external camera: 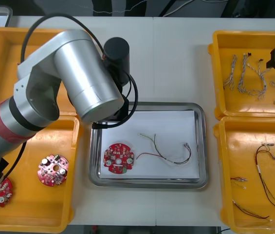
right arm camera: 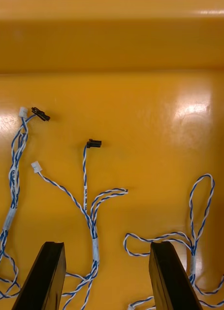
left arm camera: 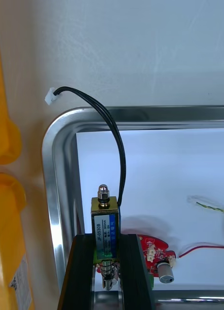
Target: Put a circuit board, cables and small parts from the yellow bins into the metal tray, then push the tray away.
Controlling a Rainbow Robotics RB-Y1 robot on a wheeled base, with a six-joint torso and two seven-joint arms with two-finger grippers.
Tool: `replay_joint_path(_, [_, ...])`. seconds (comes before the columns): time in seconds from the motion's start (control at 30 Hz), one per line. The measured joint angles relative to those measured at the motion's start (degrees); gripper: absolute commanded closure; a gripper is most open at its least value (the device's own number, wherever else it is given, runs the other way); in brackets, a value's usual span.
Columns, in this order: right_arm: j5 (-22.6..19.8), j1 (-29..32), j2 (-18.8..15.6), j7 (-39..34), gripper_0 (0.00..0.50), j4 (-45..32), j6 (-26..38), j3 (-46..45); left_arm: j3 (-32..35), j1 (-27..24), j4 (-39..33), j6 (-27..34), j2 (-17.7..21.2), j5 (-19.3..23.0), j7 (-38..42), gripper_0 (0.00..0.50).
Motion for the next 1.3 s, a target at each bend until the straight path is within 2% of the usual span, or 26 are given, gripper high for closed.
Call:
replay_joint_path(0.17, [-0.02,-0.01,0.98,0.00,0.000,2.89,-1.11,0.00,-3.83,0.00,3.03,-2.81,-0.36,-1.75,0.01,0.500])
replay_joint_path(0.6, [-0.32,-1.57,2.44,0.00,0.000,9.44,-2.25,0.00,-9.63,0.00,9.99,-8.81,-1.25,-3.12,0.26,0.500])
replay_joint_path(0.9, [-0.31,-6.47,2.54,0.00,0.000,15.23,-1.01,0.00,-10.25,0.95,10.84,-12.71,-1.36,-6.07,1.37,0.500])
replay_joint_path(1.2, [-0.27,-7.10,3.37,0.02,0.000,17.22,-1.01,0.00,-10.25,1.07,10.84,-12.84,-1.36,-6.34,1.42,0.498])
replay_joint_path(1.27, [-0.27,-7.13,3.86,0.02,0.000,18.14,-1.01,0.00,-10.25,1.10,10.84,-12.84,-1.36,-6.37,1.43,0.409])
replay_joint_path(1.3, [-0.26,-7.13,4.09,0.02,0.000,18.61,-1.02,0.00,-10.26,1.11,10.84,-12.84,-1.36,-6.43,1.43,0.253])
